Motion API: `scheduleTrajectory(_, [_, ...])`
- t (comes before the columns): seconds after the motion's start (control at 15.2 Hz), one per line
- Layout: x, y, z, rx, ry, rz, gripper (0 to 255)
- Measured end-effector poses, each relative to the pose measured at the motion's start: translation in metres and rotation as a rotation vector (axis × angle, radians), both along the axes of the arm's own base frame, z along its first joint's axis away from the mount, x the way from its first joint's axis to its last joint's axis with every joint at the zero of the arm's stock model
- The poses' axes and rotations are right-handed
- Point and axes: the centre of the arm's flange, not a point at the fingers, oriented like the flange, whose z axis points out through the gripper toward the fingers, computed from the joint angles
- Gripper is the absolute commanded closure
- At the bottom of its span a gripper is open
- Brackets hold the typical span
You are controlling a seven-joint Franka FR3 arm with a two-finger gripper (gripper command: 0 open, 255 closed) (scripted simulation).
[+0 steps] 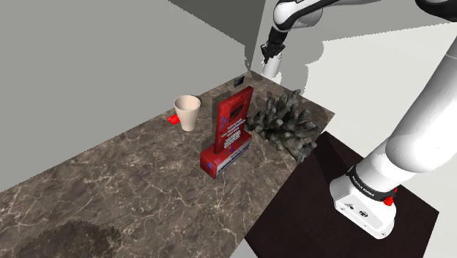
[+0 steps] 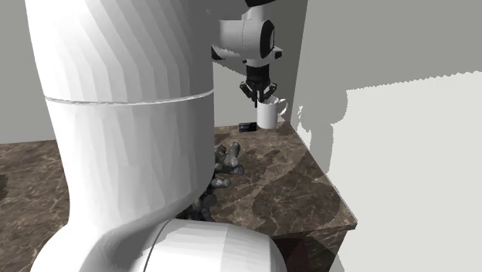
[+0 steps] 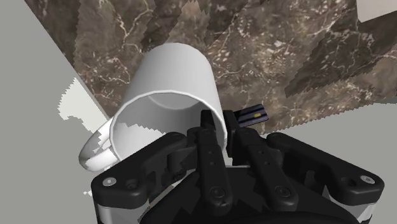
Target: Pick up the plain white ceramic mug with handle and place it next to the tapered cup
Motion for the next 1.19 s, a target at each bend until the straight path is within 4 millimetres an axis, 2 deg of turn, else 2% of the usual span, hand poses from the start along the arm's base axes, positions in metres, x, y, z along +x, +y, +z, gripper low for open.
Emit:
scheduleTrajectory(0.92, [-0.001, -0.001, 0.074, 0.0, 0.0, 0.0, 255])
scheduleTrajectory(0.99, [0.0, 0.005, 0.076, 0.0, 0.0, 0.0, 255])
scheduleTrajectory(1.19, [0.0, 0.038, 0.08, 0.0, 0.0, 0.001, 255])
